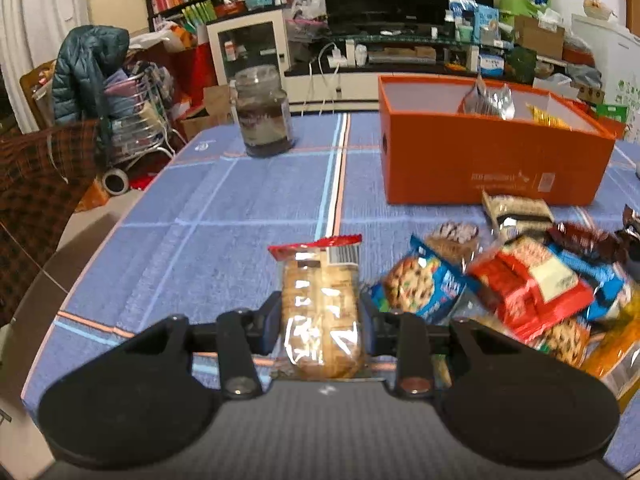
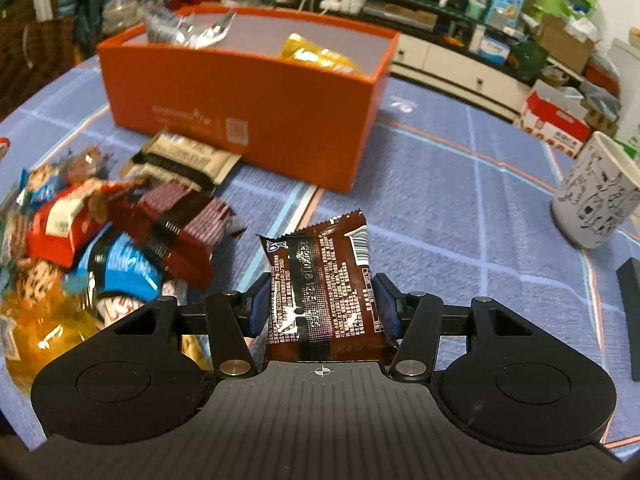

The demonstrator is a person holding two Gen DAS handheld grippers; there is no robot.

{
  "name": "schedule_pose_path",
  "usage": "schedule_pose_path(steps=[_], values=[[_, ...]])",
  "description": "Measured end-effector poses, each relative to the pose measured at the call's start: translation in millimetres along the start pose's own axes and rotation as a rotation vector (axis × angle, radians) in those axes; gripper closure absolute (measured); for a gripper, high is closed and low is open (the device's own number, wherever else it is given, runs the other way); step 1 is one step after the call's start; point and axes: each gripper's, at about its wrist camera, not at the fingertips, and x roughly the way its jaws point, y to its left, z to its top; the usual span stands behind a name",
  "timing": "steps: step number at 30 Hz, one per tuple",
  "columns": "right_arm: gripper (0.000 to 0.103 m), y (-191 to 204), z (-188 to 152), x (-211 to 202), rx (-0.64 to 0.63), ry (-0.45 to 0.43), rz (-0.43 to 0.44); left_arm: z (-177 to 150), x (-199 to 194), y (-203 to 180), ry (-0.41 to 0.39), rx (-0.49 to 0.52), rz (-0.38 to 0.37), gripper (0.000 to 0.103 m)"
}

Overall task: Organize snacks
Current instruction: 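Grasp and lift the pastry bag with the left gripper while the right gripper grasps the chocolate bar, then carry the pastry bag and chocolate bar over the orange box with both grippers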

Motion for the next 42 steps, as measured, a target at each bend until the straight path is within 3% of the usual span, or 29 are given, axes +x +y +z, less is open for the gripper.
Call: schedule_pose_path(steps=[7, 17, 32, 42], values=[[0.062, -2.8, 8.2, -20.4, 0.040, -0.052, -0.029, 21.7, -12.7, -10.6, -0.059, -0.021, -0.014, 0.070], [0.062, 1.7, 17.9, -50.7, 0.082, -0.139, -0.045, 33.7, -15.6, -18.6, -0.081, -0.045, -0.026, 0.070], [0.062, 30.6, 49.8, -95.1, 0.173, -0.277, 0.047, 53.8, -17.2, -34.4, -0.120, -0.061, -0.052, 0.070], [0.062, 54.9, 80.2, -96.4, 0.157, -0.326, 0.019, 97.5, -5.8, -38.2, -0.153, -0.058, -0.070, 0.070]])
